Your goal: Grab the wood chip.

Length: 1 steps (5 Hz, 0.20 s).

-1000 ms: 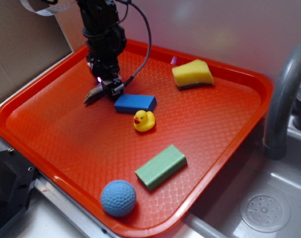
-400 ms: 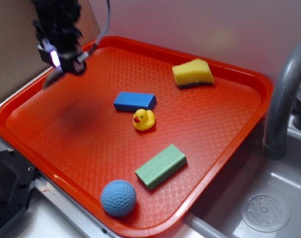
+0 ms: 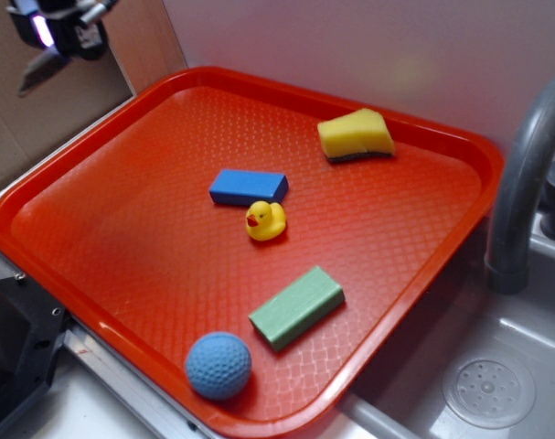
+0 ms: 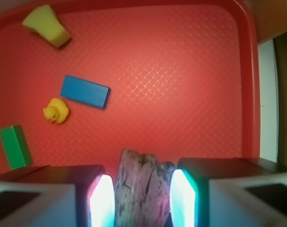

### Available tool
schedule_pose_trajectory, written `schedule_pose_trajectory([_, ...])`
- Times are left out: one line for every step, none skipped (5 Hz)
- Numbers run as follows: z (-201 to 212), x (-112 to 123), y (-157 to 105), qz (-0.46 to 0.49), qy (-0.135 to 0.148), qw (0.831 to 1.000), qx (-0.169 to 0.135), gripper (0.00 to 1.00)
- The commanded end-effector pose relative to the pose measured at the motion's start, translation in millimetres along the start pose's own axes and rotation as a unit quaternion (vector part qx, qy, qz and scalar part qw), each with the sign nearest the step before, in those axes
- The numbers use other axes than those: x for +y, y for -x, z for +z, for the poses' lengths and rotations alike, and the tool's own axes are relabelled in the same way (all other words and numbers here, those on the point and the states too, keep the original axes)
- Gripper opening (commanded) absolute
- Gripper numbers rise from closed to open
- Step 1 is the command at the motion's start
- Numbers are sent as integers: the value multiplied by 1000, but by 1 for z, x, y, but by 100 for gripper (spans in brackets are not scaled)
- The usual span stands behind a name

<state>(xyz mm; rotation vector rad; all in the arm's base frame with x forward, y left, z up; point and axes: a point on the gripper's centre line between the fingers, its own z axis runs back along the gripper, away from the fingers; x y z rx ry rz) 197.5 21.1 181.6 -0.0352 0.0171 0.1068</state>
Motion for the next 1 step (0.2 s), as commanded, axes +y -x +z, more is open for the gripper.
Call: schedule_pose_trajectory([28,-12,1,-14,-16,995,-101,0])
